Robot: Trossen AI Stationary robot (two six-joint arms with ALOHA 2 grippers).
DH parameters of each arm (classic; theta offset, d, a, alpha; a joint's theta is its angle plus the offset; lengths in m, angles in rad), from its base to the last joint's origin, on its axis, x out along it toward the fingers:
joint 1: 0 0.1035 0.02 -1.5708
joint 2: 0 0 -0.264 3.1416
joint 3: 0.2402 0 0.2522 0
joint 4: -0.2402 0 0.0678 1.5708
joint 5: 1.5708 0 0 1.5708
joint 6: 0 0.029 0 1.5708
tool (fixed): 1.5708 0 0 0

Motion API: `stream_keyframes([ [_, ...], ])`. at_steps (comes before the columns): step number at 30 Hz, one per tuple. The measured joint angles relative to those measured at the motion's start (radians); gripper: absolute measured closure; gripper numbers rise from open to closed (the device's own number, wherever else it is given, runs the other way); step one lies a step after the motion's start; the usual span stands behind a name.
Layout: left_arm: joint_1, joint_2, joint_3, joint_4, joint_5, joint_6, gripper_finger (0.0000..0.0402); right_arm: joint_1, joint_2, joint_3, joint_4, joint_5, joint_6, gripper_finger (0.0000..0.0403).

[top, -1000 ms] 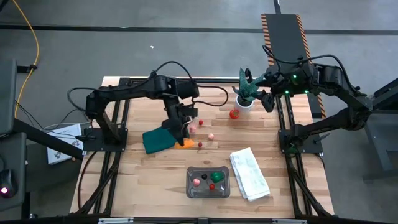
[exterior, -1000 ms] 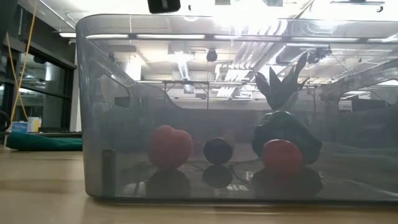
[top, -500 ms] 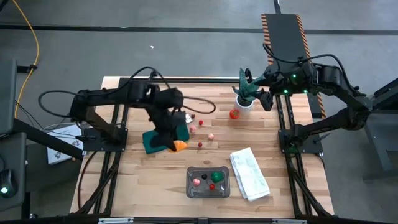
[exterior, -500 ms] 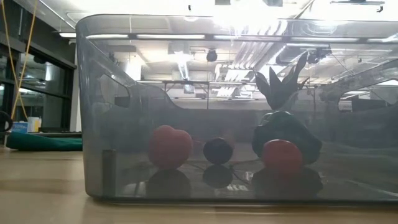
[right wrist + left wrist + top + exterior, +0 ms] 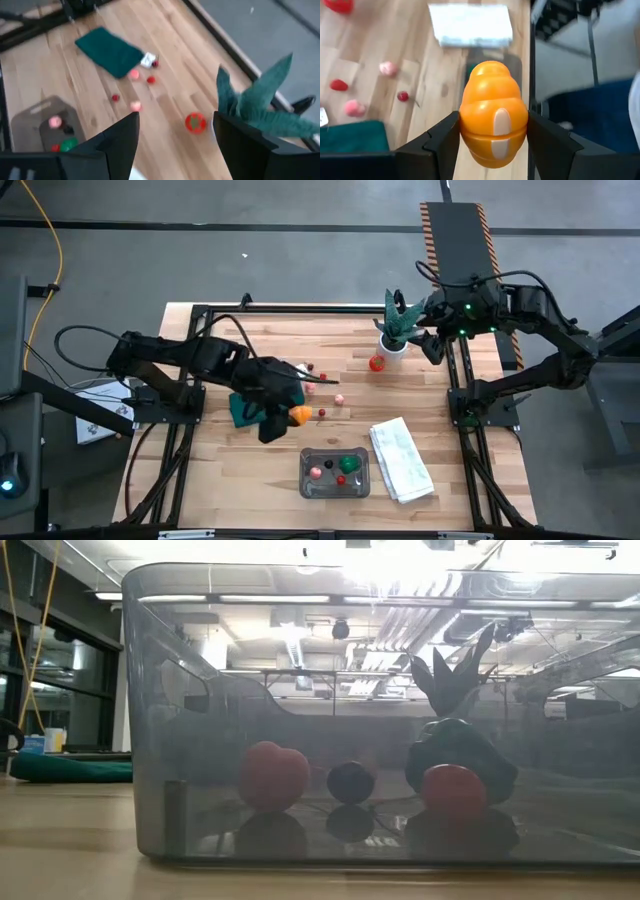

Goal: Pick and placing Produce into tupperware
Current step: Put the orange croissant into the black bin

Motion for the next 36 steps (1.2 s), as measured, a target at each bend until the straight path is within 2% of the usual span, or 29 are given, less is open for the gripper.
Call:
stream_keyframes([
  [5, -0.056, 0.007, 0.000, 0.052, -0.127, -0.058, 0.0206, 0.019, 0.000, 0.000, -0.048, -0.007, -0.008, 0.0158],
  [11, -0.110, 0.054, 0.000, 0.051, -0.268, -0.080, 0.0206, 0.056, -0.001, 0.000, -0.014, -0.009, -0.044, 0.0158],
  [24, -0.151, 0.225, -0.001, 0.067, -0.285, -0.141, 0.0206, 0.116, -0.002, 0.000, -0.007, -0.013, -0.038, 0.0158],
  [36, -0.159, 0.290, 0.000, 0.107, -0.291, -0.161, 0.0206, 0.120, -0.002, 0.000, -0.006, -0.012, -0.035, 0.0158],
])
